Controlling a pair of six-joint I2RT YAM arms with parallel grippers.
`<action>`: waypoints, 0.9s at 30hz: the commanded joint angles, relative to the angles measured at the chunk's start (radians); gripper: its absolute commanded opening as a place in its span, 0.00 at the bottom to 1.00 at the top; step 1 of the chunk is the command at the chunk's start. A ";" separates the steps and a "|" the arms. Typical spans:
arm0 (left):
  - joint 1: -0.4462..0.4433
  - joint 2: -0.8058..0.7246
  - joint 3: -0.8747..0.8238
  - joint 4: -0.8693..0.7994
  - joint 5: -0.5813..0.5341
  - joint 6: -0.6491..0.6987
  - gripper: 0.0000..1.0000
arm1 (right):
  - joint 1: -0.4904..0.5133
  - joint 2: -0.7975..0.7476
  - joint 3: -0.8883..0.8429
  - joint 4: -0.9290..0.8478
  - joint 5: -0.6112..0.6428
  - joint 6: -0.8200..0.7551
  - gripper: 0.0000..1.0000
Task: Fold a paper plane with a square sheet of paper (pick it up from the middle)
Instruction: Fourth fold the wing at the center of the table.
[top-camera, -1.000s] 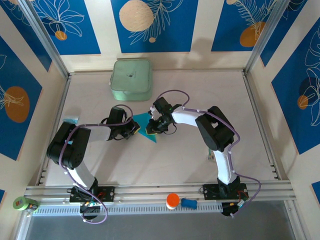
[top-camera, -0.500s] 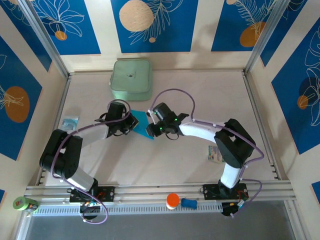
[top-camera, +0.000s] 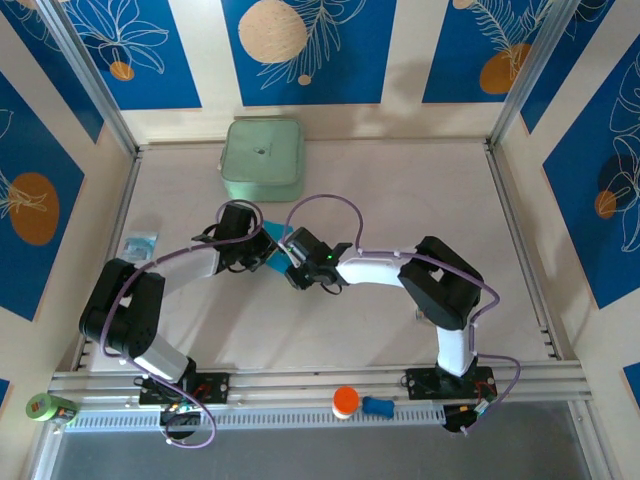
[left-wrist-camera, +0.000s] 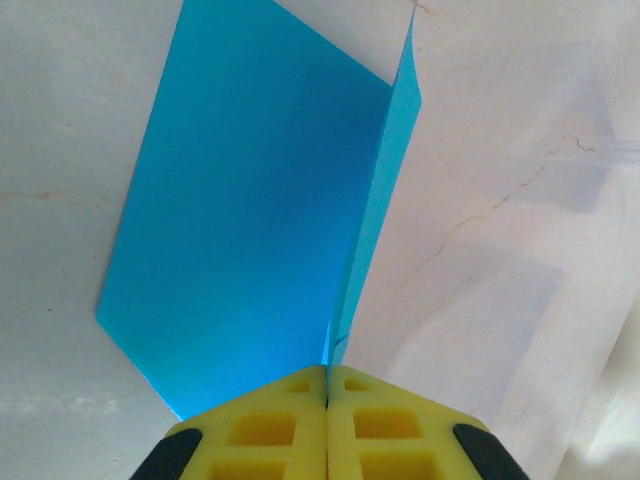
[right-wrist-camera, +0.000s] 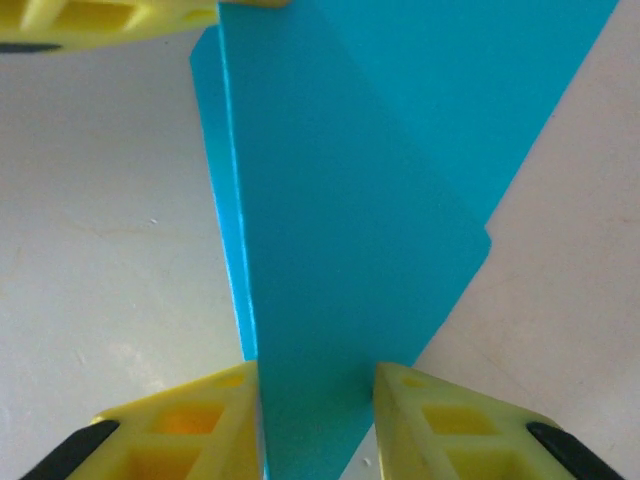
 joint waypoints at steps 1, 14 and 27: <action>-0.009 -0.011 0.029 -0.030 -0.008 -0.013 0.09 | -0.005 0.017 0.042 0.016 0.021 -0.011 0.28; 0.080 -0.153 -0.021 -0.129 -0.058 0.050 0.43 | -0.035 0.008 0.023 0.019 -0.001 -0.053 0.12; 0.089 -0.067 -0.110 0.081 0.085 0.026 0.26 | -0.069 0.017 0.023 0.013 -0.173 -0.085 0.09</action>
